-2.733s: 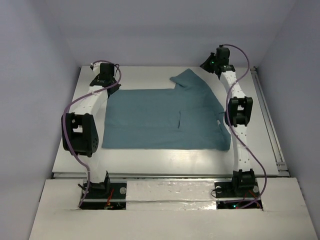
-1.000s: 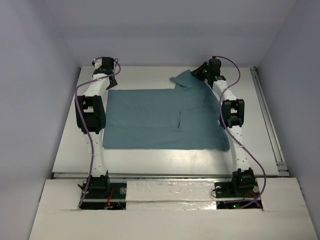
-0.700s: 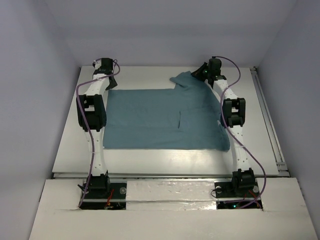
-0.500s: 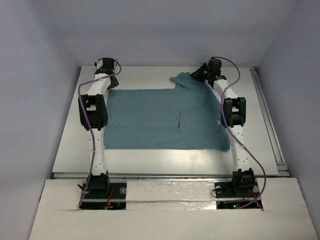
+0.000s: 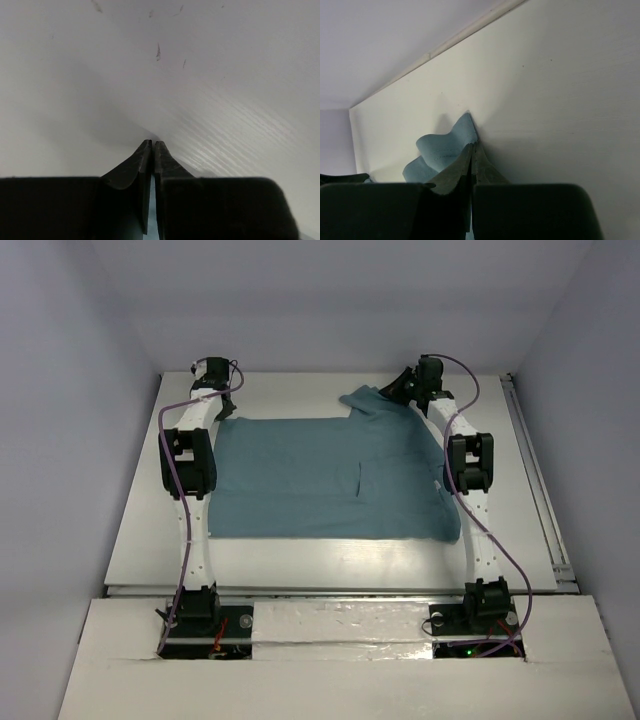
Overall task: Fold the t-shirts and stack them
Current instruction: Grap the side of the flattened tshirt furthest away from the robot with both arms, then fold the other side of the tshirt into a rectangle, then rotate the tshirt 90 degrees
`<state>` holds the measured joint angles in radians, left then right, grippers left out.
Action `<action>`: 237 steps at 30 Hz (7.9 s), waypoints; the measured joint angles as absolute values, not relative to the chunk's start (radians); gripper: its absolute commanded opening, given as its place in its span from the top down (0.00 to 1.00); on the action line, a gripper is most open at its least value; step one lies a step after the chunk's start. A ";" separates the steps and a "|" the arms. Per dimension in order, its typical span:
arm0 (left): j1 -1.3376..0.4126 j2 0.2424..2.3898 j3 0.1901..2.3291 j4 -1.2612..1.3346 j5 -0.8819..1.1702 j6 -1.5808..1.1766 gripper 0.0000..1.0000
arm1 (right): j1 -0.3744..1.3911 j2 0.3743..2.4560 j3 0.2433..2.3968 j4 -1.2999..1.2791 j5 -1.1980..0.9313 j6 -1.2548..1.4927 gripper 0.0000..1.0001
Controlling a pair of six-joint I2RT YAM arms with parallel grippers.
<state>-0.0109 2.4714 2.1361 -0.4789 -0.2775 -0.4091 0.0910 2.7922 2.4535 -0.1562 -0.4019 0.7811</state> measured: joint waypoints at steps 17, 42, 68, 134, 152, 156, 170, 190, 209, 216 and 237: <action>-0.011 2.294 2.000 -0.476 -0.277 -0.403 1.00 | 0.065 2.537 2.326 -0.178 -0.450 0.714 1.00; 0.034 1.937 1.552 -0.393 -0.290 -0.401 1.00 | 0.052 1.546 1.189 -0.221 -0.241 0.555 1.00; 0.034 1.654 1.120 -0.310 -0.205 -0.436 1.00 | 0.052 1.153 0.760 -0.611 -0.044 0.626 0.95; 0.012 1.589 0.984 -0.250 -0.116 -0.453 0.63 | 0.494 1.582 1.093 -0.637 -0.127 0.554 1.00; -0.041 1.588 1.029 -0.257 -0.135 -0.449 0.64 | 0.562 1.546 1.143 -0.732 -0.124 0.632 1.00; -0.167 1.588 1.074 -0.257 -0.159 -0.446 0.64 | 0.339 1.512 1.126 -0.627 -0.141 0.605 1.00; -0.143 1.912 1.245 -0.178 -0.080 -0.470 0.63 | -0.007 1.906 1.203 -0.341 -0.188 0.608 1.00; -0.009 1.696 1.102 -0.177 -0.071 -0.548 0.62 | 0.002 1.746 1.203 -0.397 -0.183 0.566 1.00; -0.375 1.302 1.044 -0.305 -0.102 -0.612 1.00 | 0.205 2.872 2.683 -0.353 -0.363 0.841 0.60; -0.418 1.196 1.044 -0.427 -0.132 -0.640 0.90 | 0.266 2.727 2.432 -0.047 -0.497 1.059 0.00; -0.426 0.775 1.129 -0.576 -0.070 -0.534 1.00 | 0.939 1.763 0.885 0.117 -0.059 1.259 0.27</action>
<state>-0.4259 0.7753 1.1290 -0.5762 -0.0704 -0.5343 0.9394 1.7626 0.8852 0.1173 -0.0586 1.2587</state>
